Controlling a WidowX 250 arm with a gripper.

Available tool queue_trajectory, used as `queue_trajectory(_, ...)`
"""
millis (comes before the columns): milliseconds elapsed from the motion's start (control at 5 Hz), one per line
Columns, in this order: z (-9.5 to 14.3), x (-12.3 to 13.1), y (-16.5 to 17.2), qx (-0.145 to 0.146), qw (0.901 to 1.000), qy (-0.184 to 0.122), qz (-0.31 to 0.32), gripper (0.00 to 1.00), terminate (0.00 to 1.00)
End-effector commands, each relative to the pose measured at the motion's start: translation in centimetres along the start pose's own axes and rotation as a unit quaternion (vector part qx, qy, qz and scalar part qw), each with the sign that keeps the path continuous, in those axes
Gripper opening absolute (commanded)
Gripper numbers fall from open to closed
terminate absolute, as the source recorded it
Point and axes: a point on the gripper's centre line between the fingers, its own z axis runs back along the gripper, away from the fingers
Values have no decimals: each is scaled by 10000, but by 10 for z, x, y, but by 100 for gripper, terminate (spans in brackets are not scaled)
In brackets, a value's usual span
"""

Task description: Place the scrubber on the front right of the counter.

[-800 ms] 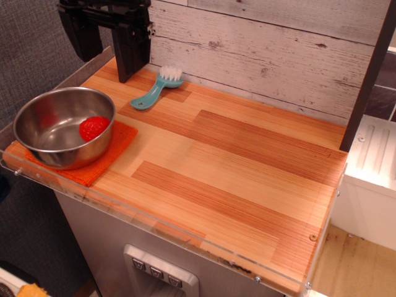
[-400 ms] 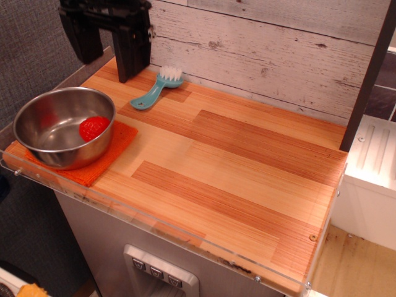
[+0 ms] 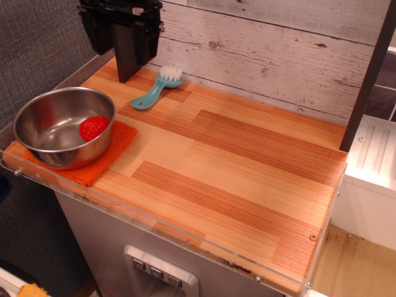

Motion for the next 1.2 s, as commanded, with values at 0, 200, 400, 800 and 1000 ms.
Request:
queue_trajectory(0,-27,31,24,616,9978,-234,45,100,0)
queue_trajectory(200,-39,42,38,694,9969,-323,188,100,0)
queue_trajectory(400,-53,54,49,509,9971,-321,455,100,0)
queue_trajectory(800,-71,70,47,190,9973,-286,645,100,0)
queue_trajectory(1000,-76,71,34,143,9984,-277,471,100,0)
